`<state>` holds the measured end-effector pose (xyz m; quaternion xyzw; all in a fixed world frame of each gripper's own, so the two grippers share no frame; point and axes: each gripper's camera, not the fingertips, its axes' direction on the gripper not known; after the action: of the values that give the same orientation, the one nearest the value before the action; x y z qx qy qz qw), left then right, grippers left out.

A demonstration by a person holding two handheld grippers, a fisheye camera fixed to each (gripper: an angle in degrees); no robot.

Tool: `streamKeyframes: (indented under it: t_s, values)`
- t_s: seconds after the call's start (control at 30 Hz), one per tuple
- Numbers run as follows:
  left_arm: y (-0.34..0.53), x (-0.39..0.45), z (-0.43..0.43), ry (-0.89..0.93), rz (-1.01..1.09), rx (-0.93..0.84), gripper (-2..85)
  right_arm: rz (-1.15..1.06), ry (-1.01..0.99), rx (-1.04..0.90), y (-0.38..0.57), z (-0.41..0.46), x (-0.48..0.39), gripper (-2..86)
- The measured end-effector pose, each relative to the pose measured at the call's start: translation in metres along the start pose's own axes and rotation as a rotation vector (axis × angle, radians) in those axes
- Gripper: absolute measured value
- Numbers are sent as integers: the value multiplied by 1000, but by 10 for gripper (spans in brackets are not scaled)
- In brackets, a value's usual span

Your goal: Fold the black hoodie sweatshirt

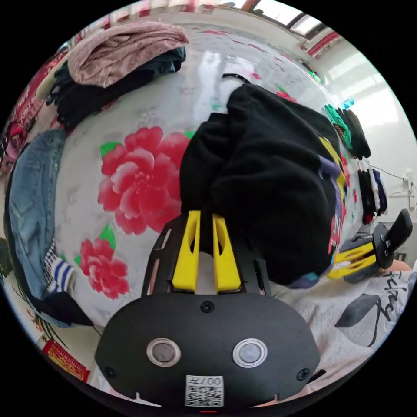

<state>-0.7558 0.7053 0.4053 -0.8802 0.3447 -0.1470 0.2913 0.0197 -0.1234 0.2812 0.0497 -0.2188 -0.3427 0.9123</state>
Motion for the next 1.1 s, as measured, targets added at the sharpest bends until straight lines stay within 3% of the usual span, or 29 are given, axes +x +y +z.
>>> streamKeyframes:
  t_s: [0.1,0.2,0.33,0.43,0.57,0.63,0.77,0.9,1.0,1.1]
  values:
    - [-22,-14,-26,91,-1,91,71,-96,-125,-63,-23,3,8,13]
    - [-3,-33,-53,179,-42,135,105,-27,-86,98,-3,-58,38,23]
    - [71,-39,-58,378,-61,118,130,296,149,247,88,-146,105,64]
    - [110,-15,-43,478,-79,40,144,460,218,283,150,-174,143,79]
    - [113,31,-25,501,-30,20,148,420,95,200,161,-150,173,79]
    - [90,54,-7,401,2,-45,126,350,39,136,146,-129,179,65]
    - [68,50,-16,425,133,-110,79,230,93,-83,115,-118,180,26]
    - [73,30,-28,444,144,-94,73,101,111,-98,132,-153,161,7]
    - [78,31,6,519,126,-116,81,184,110,-216,148,-110,179,7]
    - [88,20,-18,512,70,-68,90,270,29,-171,154,-97,188,20]
